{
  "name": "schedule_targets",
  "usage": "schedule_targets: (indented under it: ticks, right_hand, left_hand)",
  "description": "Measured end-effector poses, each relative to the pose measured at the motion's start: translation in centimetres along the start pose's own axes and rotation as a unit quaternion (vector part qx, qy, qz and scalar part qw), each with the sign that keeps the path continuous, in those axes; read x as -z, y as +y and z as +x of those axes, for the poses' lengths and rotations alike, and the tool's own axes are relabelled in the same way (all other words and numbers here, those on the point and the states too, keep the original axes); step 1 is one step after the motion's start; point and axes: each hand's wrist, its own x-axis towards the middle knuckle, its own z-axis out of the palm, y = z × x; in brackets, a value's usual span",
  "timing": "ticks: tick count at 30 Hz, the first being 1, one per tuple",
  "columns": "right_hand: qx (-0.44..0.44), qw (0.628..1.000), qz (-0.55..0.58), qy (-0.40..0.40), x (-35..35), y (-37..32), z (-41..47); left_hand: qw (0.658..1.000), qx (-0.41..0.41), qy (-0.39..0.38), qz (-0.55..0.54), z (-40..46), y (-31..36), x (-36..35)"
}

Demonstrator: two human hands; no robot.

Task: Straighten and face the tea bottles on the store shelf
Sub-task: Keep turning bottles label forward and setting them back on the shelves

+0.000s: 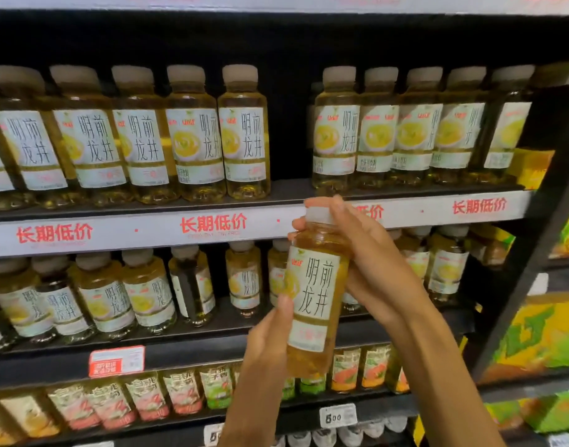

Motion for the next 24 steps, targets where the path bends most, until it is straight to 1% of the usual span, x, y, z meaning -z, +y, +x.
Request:
schedule_targets:
  ticks: [1,2,4,6,7,8,9,11,12,17,19,21,23,24]
  right_hand:
    - [-0.016,0.998,0.055,0.001,0.4,0.5,-0.4]
    - [-0.029,0.994,0.104,-0.001,0.8,1.0,-0.9]
    - [-0.052,0.986,0.159,-0.001,1.3,2.1,-1.7]
    - [-0.067,0.981,0.180,0.006,2.0,3.3,-2.6]
    - [-0.066,0.981,0.183,0.013,2.5,3.8,-3.0]
    - [-0.058,0.981,0.183,0.023,3.1,4.2,-3.4]
    - [-0.048,0.982,0.181,0.033,3.6,4.5,-3.7]
    - [-0.037,0.984,0.170,0.047,4.6,4.9,-4.3]
    - [-0.035,0.985,0.162,0.054,4.8,5.0,-4.5]
    - [-0.051,0.987,0.116,0.101,5.4,5.3,-4.4]
    - [-0.050,0.984,0.131,0.111,5.5,5.4,-4.3]
    - [-0.054,0.977,0.168,0.118,5.6,5.6,-4.1]
    - [-0.065,0.971,0.209,0.098,5.6,5.7,-4.1]
    - [-0.066,0.969,0.222,0.086,5.7,5.9,-4.1]
  left_hand:
    - [0.999,0.015,-0.002,-0.037,0.0,-0.6,-0.2]
    - [0.996,0.032,-0.023,-0.078,-0.2,-0.8,-0.6]
    - [0.986,0.063,-0.091,-0.124,-0.5,-1.3,-1.4]
    - [0.977,0.098,-0.135,-0.132,-0.6,-1.9,-1.3]
    - [0.977,0.105,-0.146,-0.114,-0.6,-2.4,-1.0]
    - [0.980,0.104,-0.151,-0.079,-0.5,-2.8,-0.9]
    - [0.985,0.102,-0.137,-0.025,-0.5,-3.1,-0.8]
    - [0.991,0.090,-0.073,0.068,-0.6,-3.3,-1.0]
    - [0.991,0.083,-0.065,0.082,-0.8,-3.3,-1.2]
    - [0.993,0.048,-0.059,0.093,-0.9,-3.8,-2.8]
    - [0.995,0.040,-0.063,0.072,-0.6,-4.0,-2.8]
    - [0.994,0.059,-0.092,0.015,-0.3,-4.0,-2.7]
    - [0.986,0.089,-0.137,-0.033,-0.4,-4.2,-2.9]
    - [0.982,0.105,-0.154,-0.040,-0.4,-4.4,-2.9]
